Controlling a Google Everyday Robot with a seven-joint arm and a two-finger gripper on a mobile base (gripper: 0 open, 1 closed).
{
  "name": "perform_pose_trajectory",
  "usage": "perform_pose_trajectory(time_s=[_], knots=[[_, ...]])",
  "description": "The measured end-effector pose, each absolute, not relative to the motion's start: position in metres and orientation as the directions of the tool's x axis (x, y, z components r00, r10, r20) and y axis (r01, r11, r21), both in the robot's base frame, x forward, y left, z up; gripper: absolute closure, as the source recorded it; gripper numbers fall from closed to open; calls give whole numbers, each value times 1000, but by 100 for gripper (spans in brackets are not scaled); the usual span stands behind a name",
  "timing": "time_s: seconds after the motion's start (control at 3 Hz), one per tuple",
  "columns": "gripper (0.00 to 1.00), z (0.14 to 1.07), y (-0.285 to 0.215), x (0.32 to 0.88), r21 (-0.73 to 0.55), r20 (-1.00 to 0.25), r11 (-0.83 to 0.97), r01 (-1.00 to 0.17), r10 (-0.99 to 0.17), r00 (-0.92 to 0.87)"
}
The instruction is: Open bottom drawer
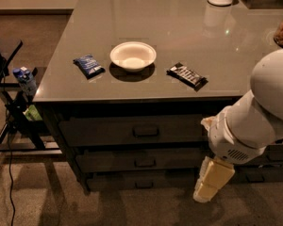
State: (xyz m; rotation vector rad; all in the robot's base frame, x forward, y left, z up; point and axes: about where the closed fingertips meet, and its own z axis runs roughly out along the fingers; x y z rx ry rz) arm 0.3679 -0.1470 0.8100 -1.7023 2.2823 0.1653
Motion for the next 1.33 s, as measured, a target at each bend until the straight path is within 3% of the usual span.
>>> perform_pose_trajectory(time_s=[0.33, 1.33], knots=[[0, 796, -143, 362, -38, -301, 291, -956, -915, -267], [0, 631, -102, 310, 195, -266, 322, -926, -892, -366]])
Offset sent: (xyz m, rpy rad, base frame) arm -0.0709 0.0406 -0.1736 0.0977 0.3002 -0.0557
